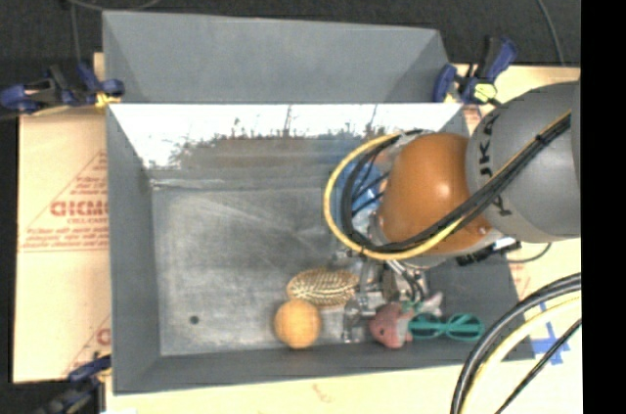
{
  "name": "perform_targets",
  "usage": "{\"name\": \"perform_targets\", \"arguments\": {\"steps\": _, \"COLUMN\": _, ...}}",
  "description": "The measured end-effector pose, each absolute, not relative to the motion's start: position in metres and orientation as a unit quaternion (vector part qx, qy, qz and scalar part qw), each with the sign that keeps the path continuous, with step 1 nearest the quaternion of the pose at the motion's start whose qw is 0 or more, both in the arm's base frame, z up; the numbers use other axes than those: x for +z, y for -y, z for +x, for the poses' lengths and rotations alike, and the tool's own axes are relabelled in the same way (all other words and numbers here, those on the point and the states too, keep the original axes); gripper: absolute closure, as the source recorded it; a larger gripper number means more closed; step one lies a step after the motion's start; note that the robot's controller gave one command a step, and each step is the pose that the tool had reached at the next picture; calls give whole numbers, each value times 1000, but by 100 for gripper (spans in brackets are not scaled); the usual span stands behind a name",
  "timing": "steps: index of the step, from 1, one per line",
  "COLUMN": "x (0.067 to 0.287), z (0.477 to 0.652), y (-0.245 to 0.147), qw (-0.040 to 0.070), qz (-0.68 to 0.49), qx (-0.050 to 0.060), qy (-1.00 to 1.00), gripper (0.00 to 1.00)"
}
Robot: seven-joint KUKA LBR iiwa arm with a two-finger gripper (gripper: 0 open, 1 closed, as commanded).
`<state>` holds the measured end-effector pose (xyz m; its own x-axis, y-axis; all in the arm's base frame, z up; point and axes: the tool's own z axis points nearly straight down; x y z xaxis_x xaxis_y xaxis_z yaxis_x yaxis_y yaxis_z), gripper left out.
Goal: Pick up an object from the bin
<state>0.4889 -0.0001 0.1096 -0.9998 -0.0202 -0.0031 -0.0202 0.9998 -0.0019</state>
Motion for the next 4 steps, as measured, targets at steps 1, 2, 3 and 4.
{"name": "perform_targets", "arguments": {"steps": 1, "x": 111, "z": 489, "y": 0, "qw": 2, "qz": -10, "qx": -1, "qy": -1000, "gripper": 0}}
{"name": "perform_targets", "arguments": {"steps": 2, "x": 79, "z": 517, "y": -50, "qw": 11, "qz": 80, "qx": -2, "qy": -997, "gripper": 100}}
{"name": "perform_targets", "arguments": {"steps": 3, "x": 79, "z": 517, "y": -50, "qw": 11, "qz": 79, "qx": -2, "qy": -997, "gripper": 100}}
{"name": "perform_targets", "arguments": {"steps": 4, "x": 245, "z": 534, "y": -59, "qw": 5, "qz": 88, "qx": 1, "qy": -996, "gripper": 100}}
